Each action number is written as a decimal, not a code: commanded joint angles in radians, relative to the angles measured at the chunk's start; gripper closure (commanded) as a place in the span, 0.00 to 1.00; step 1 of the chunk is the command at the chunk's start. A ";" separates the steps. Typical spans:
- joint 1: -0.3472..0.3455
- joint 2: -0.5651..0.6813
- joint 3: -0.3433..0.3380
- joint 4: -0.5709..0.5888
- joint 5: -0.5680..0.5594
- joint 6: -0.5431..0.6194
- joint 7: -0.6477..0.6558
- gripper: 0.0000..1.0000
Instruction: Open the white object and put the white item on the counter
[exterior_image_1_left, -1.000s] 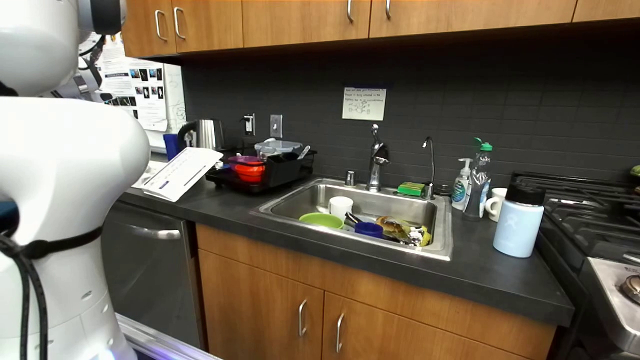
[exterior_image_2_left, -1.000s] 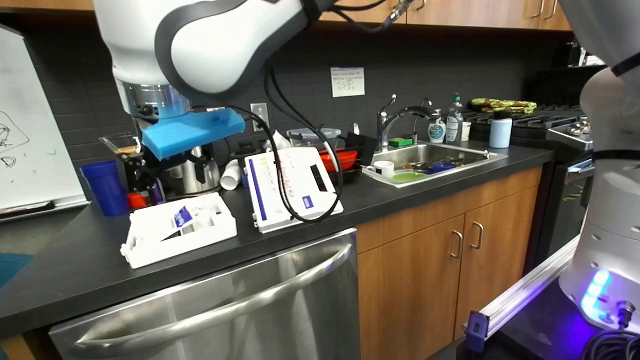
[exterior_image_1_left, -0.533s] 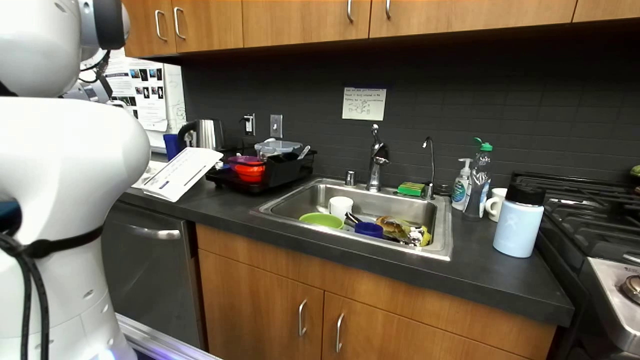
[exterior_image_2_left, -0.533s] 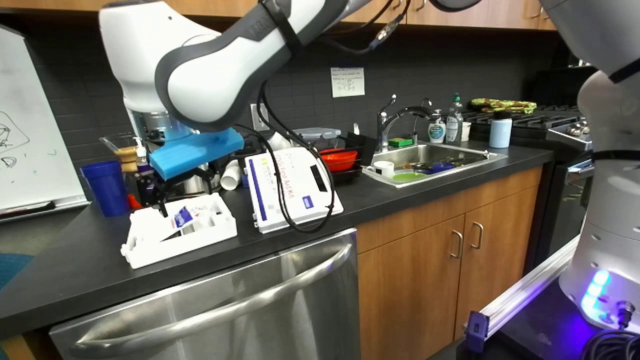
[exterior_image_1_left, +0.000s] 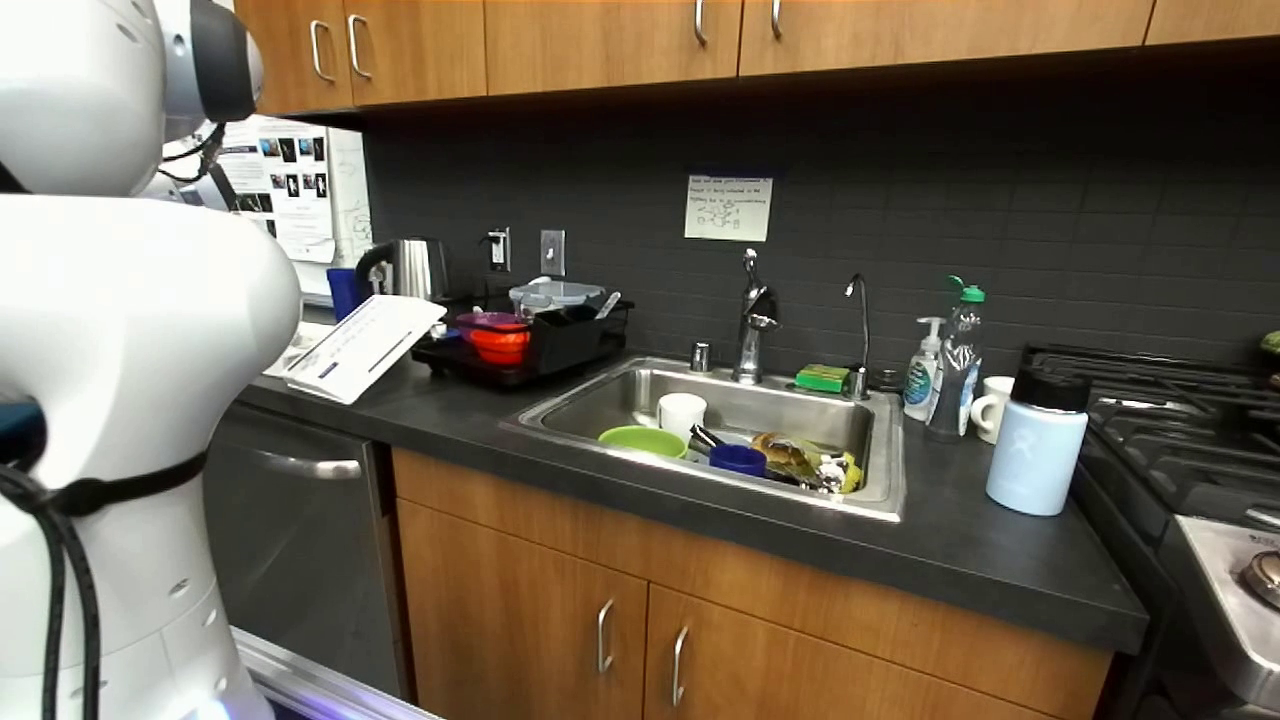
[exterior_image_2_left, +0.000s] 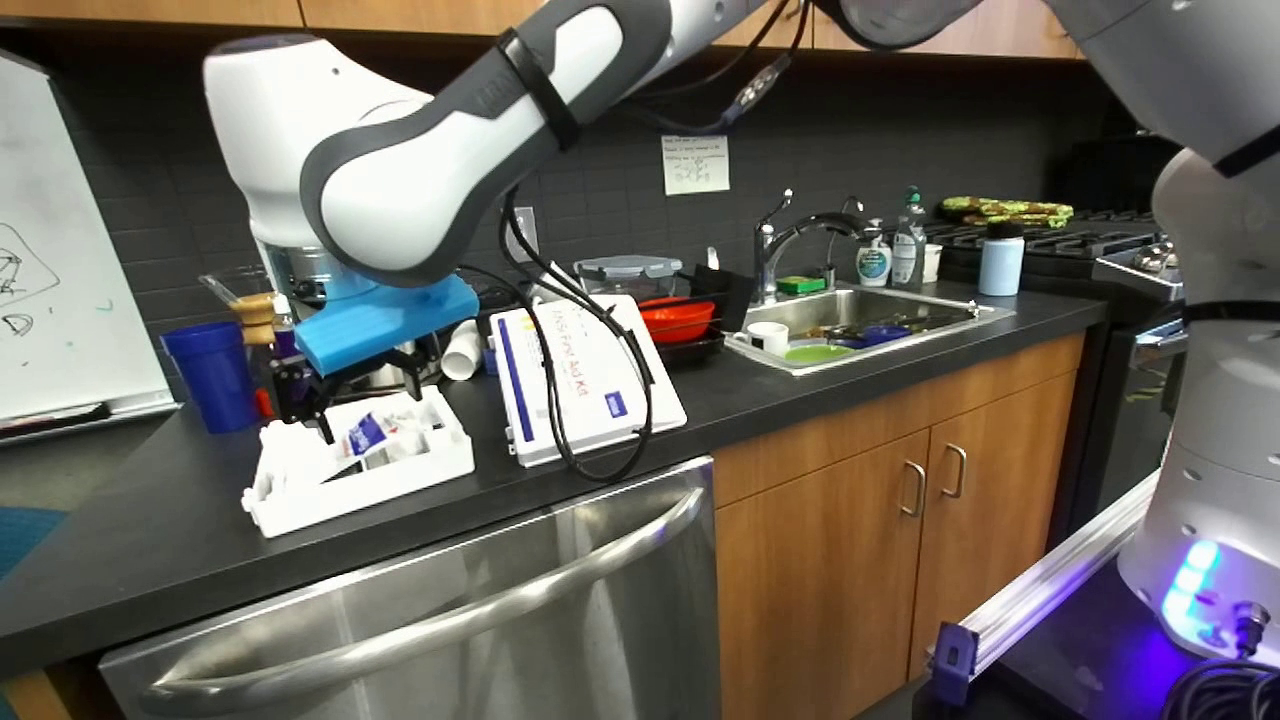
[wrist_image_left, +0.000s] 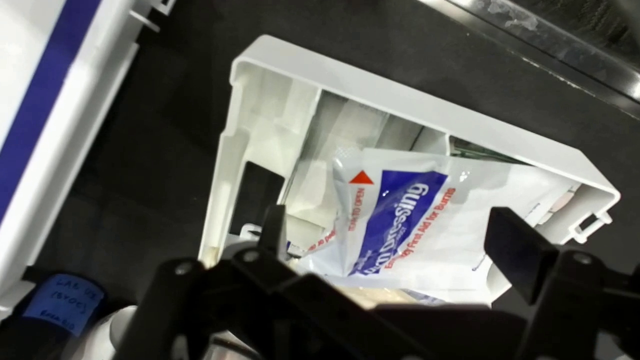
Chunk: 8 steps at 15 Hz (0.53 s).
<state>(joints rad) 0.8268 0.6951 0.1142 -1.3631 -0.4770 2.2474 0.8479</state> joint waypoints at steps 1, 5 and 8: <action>0.015 0.020 -0.031 0.041 0.036 -0.016 -0.035 0.00; -0.012 0.025 -0.006 0.039 0.021 -0.014 -0.025 0.00; -0.013 0.034 -0.004 0.038 0.022 -0.009 -0.021 0.00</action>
<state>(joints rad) 0.8198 0.7109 0.1013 -1.3482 -0.4703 2.2476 0.8437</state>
